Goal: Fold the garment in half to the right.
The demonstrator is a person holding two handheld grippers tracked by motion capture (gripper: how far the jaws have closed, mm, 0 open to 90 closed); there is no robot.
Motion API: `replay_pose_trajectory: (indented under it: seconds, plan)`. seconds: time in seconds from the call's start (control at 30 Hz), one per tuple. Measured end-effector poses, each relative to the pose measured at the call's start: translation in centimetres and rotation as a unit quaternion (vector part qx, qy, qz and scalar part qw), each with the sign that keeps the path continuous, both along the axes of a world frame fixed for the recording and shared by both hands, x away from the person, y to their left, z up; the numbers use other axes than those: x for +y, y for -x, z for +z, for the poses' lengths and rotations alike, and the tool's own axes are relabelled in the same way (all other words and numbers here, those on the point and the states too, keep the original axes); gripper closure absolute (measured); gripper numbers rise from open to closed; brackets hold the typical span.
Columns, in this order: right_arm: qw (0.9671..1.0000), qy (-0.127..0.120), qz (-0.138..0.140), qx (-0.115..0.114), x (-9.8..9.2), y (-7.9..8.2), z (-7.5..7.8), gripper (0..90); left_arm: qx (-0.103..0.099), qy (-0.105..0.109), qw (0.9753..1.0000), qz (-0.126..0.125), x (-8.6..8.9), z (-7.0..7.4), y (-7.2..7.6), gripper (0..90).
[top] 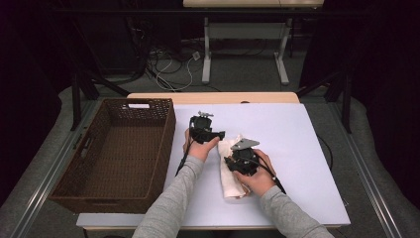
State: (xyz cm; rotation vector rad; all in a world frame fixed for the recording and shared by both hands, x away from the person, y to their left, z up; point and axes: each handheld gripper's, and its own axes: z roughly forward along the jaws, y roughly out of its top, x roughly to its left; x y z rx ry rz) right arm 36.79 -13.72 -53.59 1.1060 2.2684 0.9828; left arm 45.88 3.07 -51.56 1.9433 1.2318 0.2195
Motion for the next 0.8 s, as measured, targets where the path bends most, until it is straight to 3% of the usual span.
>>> replay_pose_trajectory:
  seconds: [0.17,0.23,0.5,0.8]
  plan:
    - [0.9999,0.003,-0.009,0.005,-0.2,-0.1,0.2,86.3,0.004,0.016,0.9999,-0.001,0.2,-0.1,0.1,28.1]
    - [0.9996,-0.007,-0.019,0.020,-0.5,0.0,0.4,87.5,0.007,0.020,0.9998,0.003,0.2,-0.2,0.2,25.3]
    - [0.9972,-0.061,-0.039,0.022,-2.9,0.3,1.5,87.9,0.006,0.022,0.9997,0.010,0.1,-0.2,0.4,19.3]
    - [0.9930,-0.088,-0.077,0.021,-6.9,0.9,1.1,89.5,0.006,0.018,0.9998,0.005,-0.2,-0.3,0.7,16.7]
